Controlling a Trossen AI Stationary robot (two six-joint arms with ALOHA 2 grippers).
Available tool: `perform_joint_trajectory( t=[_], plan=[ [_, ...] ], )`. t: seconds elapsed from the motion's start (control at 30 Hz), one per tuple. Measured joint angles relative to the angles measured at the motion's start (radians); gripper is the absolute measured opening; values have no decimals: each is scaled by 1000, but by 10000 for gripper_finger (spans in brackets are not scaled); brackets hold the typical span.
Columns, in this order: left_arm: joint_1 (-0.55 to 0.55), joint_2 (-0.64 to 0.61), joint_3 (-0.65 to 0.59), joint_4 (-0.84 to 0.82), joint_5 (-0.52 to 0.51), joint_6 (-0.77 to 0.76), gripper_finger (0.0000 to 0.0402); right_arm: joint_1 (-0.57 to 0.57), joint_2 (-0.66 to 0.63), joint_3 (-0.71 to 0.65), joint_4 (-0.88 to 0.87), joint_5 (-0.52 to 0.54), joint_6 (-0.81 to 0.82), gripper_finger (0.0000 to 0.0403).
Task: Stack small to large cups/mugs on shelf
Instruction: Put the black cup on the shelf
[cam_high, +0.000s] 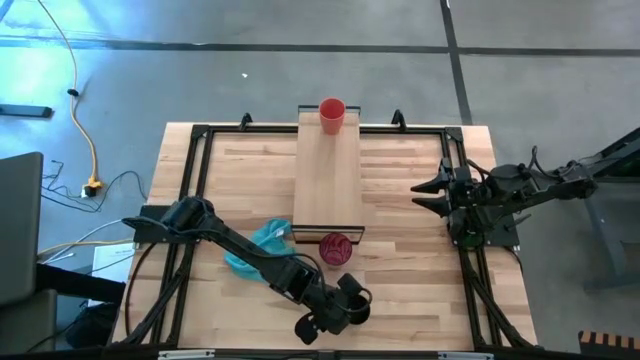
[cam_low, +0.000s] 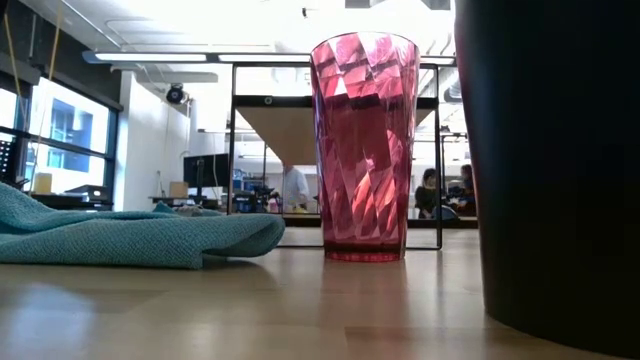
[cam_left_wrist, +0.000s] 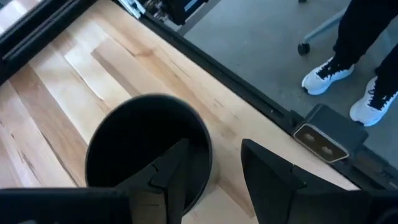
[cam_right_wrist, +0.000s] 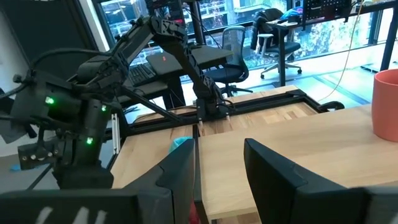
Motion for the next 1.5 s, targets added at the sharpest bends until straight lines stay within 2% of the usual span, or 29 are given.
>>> perform_joint_trajectory(
  t=[0.33, 0.67, 0.73, 0.87, 1.07, 1.5],
  plan=[
    [1, 14, 0, 19, -23, -24, 125, 0, 0, 0, -1, -1, 18, 130],
    [1, 28, 0, 17, -26, -25, 17, 0, 0, 0, -1, -3, 31, 130],
    [1, 32, 0, 14, -26, -24, 7, 0, 0, 0, -7, -4, 41, 130],
    [0, 44, 0, 19, -27, -30, 15, 0, 1, 0, -20, -8, 44, 130],
    [0, 44, 19, 2, -64, -40, 5, 0, 1, 0, -24, -8, 45, 130],
    [1, 44, 273, -308, -67, -68, 1, 0, 1, 0, -49, -8, 28, 130]
  ],
)
